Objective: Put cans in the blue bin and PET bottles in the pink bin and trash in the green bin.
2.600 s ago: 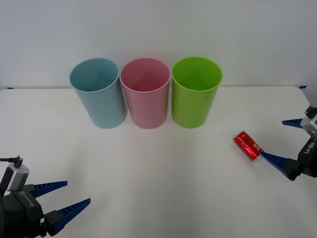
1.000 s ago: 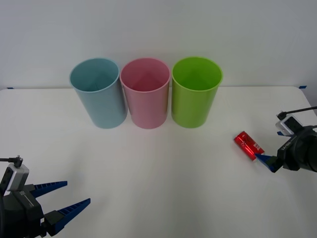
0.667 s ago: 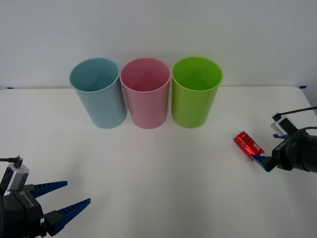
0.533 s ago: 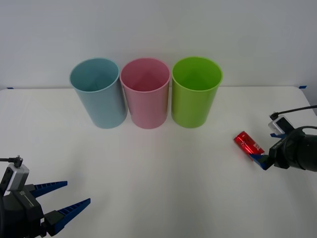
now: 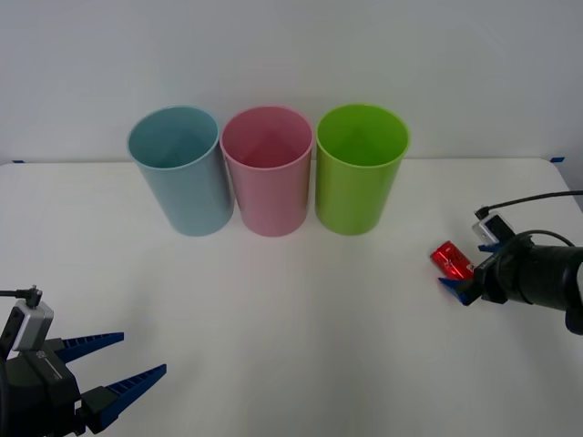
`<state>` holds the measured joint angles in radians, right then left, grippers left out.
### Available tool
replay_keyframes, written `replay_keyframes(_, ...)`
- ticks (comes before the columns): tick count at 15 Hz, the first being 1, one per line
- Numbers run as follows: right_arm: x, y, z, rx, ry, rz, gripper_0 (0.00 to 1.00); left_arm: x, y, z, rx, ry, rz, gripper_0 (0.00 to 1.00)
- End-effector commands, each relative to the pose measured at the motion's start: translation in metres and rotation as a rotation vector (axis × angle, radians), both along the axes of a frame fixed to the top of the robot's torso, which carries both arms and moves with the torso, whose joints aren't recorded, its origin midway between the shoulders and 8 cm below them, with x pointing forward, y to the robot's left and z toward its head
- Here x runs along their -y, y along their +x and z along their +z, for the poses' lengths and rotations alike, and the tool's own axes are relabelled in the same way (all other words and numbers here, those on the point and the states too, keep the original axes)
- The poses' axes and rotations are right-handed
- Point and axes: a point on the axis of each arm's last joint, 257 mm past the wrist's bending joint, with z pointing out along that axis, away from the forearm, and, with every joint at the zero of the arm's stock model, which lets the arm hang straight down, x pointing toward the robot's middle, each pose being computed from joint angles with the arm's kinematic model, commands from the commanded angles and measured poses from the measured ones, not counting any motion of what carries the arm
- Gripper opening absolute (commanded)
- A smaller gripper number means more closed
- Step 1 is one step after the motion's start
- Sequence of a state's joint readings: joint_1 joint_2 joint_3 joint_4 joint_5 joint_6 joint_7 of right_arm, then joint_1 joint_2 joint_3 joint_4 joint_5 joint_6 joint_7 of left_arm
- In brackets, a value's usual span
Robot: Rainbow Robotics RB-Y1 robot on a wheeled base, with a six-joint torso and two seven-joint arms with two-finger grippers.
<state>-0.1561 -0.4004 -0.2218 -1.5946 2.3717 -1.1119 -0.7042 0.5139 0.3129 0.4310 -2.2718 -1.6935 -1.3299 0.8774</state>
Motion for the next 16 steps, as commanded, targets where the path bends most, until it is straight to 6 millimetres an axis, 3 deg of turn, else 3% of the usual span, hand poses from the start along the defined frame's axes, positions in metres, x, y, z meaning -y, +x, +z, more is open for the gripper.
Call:
replay_keyframes(1, -0.007, 0.007, -0.007, -0.008, 0.007, 0.002, 1.0, 0.0, 0.0, 0.0, 0.0, 0.0, 0.0, 1.0)
replay_keyframes(16, -0.012, 0.006, -0.019, -0.047, -0.024, -0.019, 1.0, 0.0, 0.0, 0.0, 0.0, 0.0, 0.0, 1.0)
